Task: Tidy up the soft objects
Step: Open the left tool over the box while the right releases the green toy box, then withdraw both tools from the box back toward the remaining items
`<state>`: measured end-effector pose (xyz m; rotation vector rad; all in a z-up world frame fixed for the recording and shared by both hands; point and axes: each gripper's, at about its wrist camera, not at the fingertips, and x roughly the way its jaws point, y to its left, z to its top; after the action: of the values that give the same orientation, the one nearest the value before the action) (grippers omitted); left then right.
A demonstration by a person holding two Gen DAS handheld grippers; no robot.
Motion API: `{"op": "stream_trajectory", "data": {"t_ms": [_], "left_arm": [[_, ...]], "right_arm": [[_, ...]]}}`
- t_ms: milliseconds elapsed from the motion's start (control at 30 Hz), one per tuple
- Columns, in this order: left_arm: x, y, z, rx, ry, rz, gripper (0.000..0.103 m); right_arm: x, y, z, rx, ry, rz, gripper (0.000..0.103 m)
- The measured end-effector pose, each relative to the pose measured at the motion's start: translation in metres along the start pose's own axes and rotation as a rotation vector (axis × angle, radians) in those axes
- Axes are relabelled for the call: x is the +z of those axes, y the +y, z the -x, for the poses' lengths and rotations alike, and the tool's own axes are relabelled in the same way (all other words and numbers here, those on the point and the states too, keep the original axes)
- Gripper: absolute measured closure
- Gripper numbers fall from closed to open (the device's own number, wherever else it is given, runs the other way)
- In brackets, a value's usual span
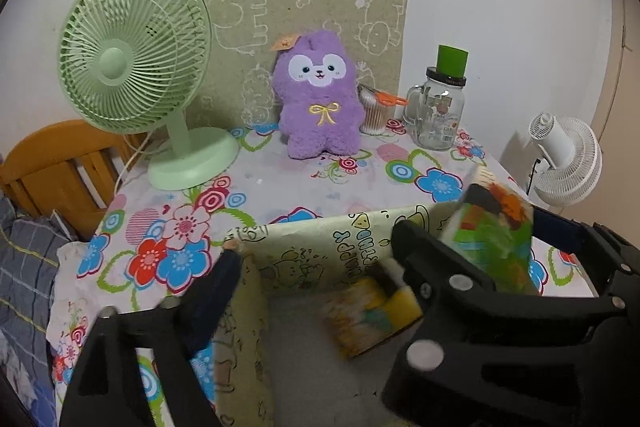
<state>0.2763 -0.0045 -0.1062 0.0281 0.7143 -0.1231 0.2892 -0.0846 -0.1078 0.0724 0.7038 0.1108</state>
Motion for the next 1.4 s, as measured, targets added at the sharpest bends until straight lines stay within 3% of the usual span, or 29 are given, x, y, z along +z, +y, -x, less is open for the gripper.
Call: {"op": "stream_trajectory", "data": {"t_ms": [67, 567, 1000, 1400], "left_arm": [[0.000, 0.000, 0.005, 0.004, 0.002, 0.002, 0.008], [-0.012, -0.002, 0.048, 0.052, -0.044, -0.004, 0.001], [-0.019, 0.007, 0.049, 0.109, -0.029, -0.015, 0.000], [-0.028, 0.003, 0.063, 0.080, -0.046, 0.000, 0.000]], "right_arm": [[0.000, -0.001, 0.005, -0.001, -0.005, -0.002, 0.001], [-0.010, 0.013, 0.047, 0.017, -0.071, 0.025, 0.001], [-0.013, 0.027, 0.053, 0.030, -0.083, 0.069, 0.001], [-0.023, 0.026, 0.065, 0.019, -0.078, 0.079, 0.001]]}}
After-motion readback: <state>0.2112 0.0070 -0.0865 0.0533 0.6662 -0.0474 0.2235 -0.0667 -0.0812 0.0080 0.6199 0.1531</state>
